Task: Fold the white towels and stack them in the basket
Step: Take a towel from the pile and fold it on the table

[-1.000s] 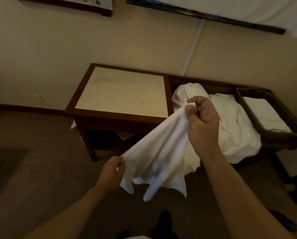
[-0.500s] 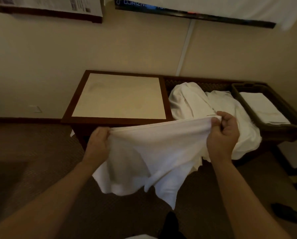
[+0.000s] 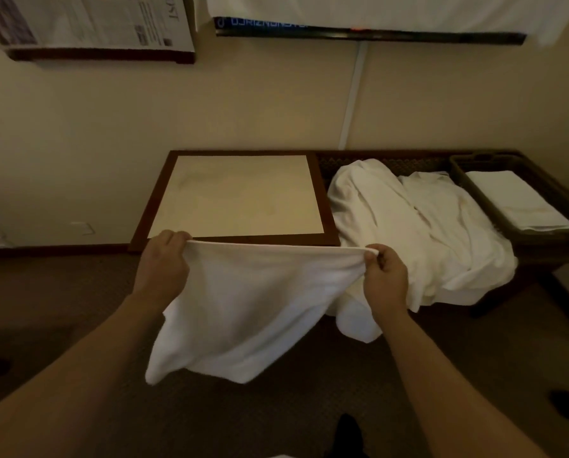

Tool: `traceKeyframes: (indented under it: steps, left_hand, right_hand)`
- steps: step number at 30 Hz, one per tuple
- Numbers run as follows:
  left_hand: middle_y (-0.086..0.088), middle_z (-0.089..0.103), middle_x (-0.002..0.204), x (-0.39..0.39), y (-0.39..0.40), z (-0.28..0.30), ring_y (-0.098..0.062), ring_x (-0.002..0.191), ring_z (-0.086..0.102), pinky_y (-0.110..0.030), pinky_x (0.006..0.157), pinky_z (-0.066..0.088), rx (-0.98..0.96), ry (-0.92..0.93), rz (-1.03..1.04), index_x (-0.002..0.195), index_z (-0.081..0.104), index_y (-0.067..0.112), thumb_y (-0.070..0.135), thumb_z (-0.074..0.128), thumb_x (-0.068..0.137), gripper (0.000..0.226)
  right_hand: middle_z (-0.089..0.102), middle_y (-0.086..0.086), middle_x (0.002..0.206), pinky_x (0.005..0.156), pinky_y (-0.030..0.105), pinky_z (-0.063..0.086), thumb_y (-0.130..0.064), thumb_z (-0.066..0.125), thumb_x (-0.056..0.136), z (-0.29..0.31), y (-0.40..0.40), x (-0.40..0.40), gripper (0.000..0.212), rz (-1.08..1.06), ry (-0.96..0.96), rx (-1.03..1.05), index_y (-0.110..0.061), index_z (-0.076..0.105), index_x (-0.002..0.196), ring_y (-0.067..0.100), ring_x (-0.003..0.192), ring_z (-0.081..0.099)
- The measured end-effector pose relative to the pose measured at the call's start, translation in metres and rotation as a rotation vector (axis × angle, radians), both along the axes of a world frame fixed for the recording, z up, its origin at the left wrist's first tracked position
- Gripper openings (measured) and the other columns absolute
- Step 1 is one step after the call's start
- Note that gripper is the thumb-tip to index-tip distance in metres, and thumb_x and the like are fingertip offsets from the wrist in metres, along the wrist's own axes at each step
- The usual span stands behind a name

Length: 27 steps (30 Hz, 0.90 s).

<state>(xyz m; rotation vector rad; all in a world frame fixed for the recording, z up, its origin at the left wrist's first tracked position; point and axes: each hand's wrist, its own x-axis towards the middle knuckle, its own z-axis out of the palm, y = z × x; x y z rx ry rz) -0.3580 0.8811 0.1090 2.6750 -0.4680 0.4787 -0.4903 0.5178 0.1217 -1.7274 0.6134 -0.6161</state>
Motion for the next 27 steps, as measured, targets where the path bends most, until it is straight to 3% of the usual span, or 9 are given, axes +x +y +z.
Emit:
traceKeyframes:
  steps: [5,12,14,17,20,27]
  left_hand:
    - [-0.016,0.06,0.106,-0.012,0.009,-0.004,-0.032,0.092,0.059,-0.043,0.076,0.051,0.037,0.053,0.0,0.116,0.064,0.002,-0.01,0.053,0.086,0.034]
    - [-0.009,0.061,0.109,-0.015,0.013,-0.013,-0.025,0.088,0.063,-0.035,0.071,0.054,0.11,0.12,-0.098,0.119,0.061,0.009,0.007,0.052,0.096,0.025]
    - [-0.007,0.064,0.105,-0.011,0.008,-0.006,-0.027,0.09,0.065,-0.04,0.074,0.055,0.1,0.111,-0.072,0.116,0.062,0.009,0.02,0.045,0.103,0.024]
    - [-0.005,0.065,0.086,0.008,0.001,0.001,-0.026,0.075,0.066,-0.039,0.062,0.054,0.126,0.009,-0.138,0.1,0.064,0.009,0.033,0.035,0.102,0.038]
    - [-0.003,0.065,0.08,0.034,-0.005,0.007,-0.024,0.072,0.063,-0.039,0.064,0.051,0.05,0.059,-0.085,0.094,0.065,0.012,0.035,0.045,0.105,0.033]
    - [0.006,0.061,0.072,0.112,-0.03,0.027,-0.007,0.067,0.056,-0.031,0.063,0.044,-0.113,0.053,-0.119,0.081,0.068,0.013,0.034,0.059,0.098,0.028]
  right_hand:
    - [0.066,-0.004,0.101,0.085,0.023,0.048,-0.02,0.051,0.104,-0.011,0.006,0.006,0.016,-0.048,-0.038,-0.015,-0.017,0.064,0.112,0.003,0.097,0.06]
    - [0.057,-0.015,0.093,0.071,0.013,0.04,-0.023,0.043,0.107,0.002,0.01,0.013,0.012,-0.152,-0.062,-0.058,-0.022,0.055,0.109,-0.007,0.083,0.054]
    - [0.055,-0.014,0.093,0.072,0.016,0.04,-0.025,0.04,0.108,0.003,0.007,0.019,0.013,-0.173,-0.052,-0.091,-0.023,0.053,0.108,-0.003,0.084,0.054]
    - [0.057,-0.004,0.094,0.076,0.029,0.045,-0.029,0.036,0.108,0.001,-0.002,0.034,0.018,-0.206,-0.003,-0.165,-0.022,0.051,0.106,0.011,0.085,0.055]
    - [0.06,0.001,0.101,0.078,0.033,0.044,-0.03,0.035,0.108,-0.004,-0.015,0.056,0.02,-0.27,0.003,-0.197,-0.019,0.053,0.108,0.019,0.09,0.056]
    - [0.059,-0.002,0.103,0.079,0.028,0.039,-0.025,0.038,0.108,-0.006,-0.043,0.136,0.02,-0.355,-0.001,-0.145,-0.017,0.056,0.111,0.018,0.092,0.054]
